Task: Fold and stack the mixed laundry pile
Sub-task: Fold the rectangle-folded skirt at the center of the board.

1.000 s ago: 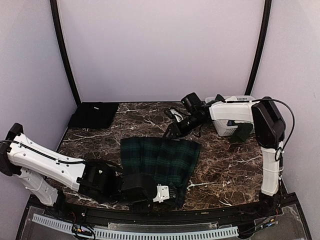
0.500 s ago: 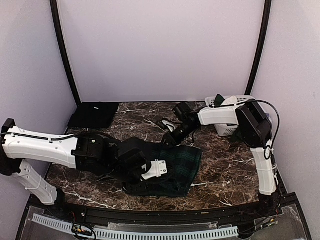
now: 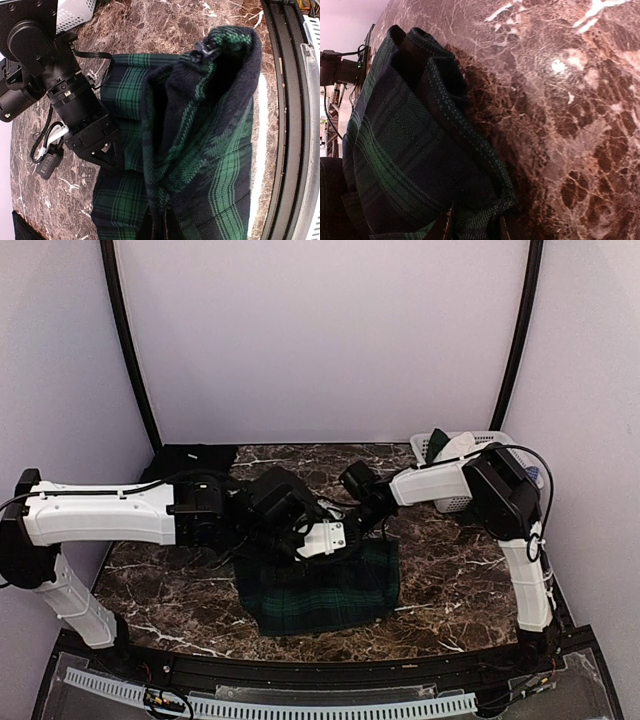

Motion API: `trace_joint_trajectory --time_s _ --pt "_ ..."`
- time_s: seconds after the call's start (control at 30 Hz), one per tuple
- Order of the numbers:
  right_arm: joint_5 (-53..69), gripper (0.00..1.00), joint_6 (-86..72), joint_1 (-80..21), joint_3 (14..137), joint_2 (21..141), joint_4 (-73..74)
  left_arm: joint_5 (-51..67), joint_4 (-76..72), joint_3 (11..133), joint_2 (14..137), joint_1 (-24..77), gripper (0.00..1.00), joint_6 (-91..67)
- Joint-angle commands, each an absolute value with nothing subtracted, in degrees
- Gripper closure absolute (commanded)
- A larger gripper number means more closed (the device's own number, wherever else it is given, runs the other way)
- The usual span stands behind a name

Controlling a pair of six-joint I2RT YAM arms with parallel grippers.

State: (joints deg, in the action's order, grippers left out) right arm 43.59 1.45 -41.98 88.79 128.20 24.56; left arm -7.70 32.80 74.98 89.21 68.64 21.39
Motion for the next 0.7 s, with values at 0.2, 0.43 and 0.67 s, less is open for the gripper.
trace_joint_trajectory --time_s 0.2,0.43,0.67 --pt "48.67 0.76 0.97 -44.73 85.52 124.98 22.69 -7.94 21.39 73.35 93.54 63.7 1.0 28.34" --pt "49.95 0.77 0.35 -44.83 86.21 125.24 22.52 -8.93 13.42 70.4 94.53 61.55 1.0 30.36" --pt "49.76 0.74 0.03 -43.32 88.82 124.49 24.49 -13.59 8.87 67.3 97.69 61.44 1.0 32.1"
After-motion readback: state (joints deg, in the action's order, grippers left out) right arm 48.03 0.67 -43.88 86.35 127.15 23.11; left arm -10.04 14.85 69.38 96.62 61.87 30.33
